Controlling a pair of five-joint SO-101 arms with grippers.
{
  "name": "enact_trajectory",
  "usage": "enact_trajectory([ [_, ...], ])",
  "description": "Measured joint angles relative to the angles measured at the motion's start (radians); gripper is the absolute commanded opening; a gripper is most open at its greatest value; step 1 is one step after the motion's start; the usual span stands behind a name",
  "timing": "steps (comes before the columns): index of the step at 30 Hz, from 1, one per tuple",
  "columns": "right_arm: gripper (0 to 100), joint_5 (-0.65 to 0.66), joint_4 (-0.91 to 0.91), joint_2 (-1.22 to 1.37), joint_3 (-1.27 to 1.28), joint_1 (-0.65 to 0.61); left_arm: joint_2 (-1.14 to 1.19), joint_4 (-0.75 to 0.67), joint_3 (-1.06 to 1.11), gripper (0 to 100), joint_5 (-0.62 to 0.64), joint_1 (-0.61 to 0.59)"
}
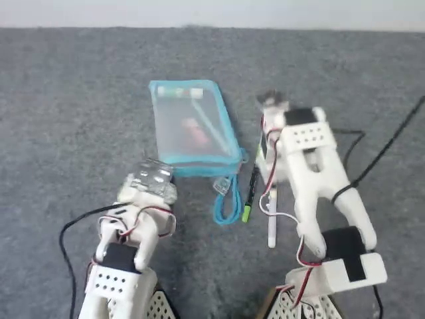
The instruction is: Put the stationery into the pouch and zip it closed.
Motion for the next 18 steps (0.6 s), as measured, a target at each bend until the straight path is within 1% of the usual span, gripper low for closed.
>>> enact_trajectory([
  [2,15.5,0.0,-0.044,0.0,0.074,-0.002,0.002,0.003,-0.026,1,0.043,-0.069],
  [5,15.5,0.0,-0.104,0.0,0.155,0.003,0.002,0.003,-0.071,1,0.155,-0.252],
  [7,15.5,0.0,-0.144,0.0,0.195,-0.002,0.002,0.003,-0.074,1,0.175,-0.31],
  [12,15.5,-0.008,-0.181,0.0,0.264,0.0,0.002,0.003,-0.074,1,0.175,-0.282],
  [18,15.5,-0.037,-0.21,-0.003,0.292,-0.046,0.002,0.003,-0.074,1,0.175,-0.256],
])
